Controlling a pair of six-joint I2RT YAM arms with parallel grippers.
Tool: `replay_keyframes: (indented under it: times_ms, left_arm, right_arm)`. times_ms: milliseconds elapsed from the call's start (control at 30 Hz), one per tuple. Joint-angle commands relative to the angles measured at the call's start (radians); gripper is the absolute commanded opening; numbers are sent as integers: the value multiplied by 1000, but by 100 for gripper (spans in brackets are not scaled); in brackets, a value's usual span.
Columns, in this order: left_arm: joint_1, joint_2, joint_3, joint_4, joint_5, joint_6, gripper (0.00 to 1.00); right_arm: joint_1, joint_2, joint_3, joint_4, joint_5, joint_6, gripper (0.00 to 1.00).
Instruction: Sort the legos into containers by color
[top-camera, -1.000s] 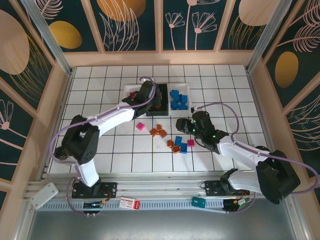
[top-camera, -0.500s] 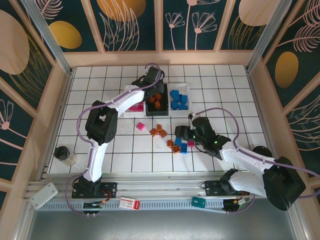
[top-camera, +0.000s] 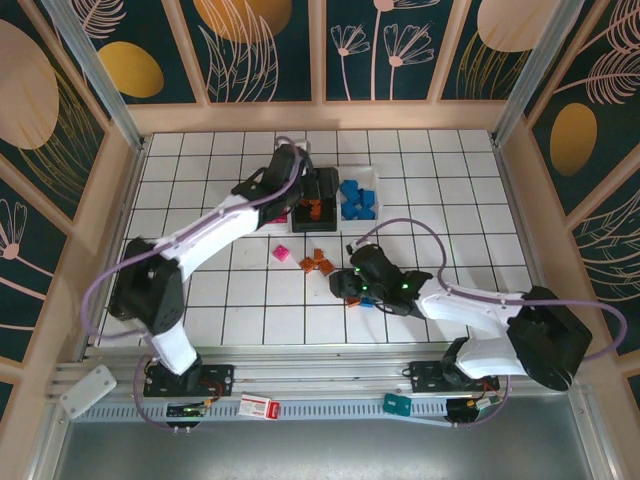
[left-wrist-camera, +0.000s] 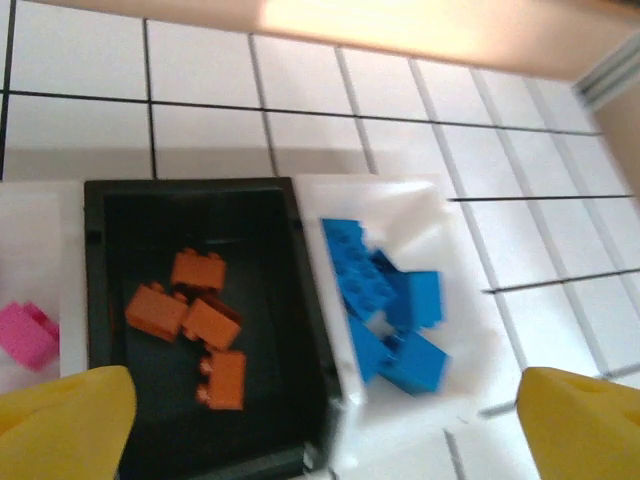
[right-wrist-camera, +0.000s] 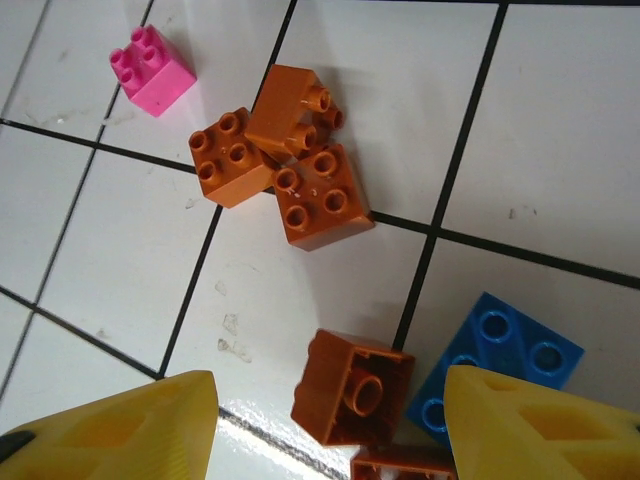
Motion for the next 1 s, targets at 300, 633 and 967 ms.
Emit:
replay_keyframes:
  times_ms: [300, 633, 967]
  left_arm:
    - [-34, -485, -573, 123, -92, -124, 98]
    - [-33, -631, -693, 78, -139, -160, 98]
    - [-33, -681, -732, 64, -144, -165, 99]
  right_arm:
    - [193, 267, 205, -238, 417, -29, 60]
    - [262, 400, 275, -321, 585, -5, 35]
    - [270, 242, 230, -196, 571, -72, 10]
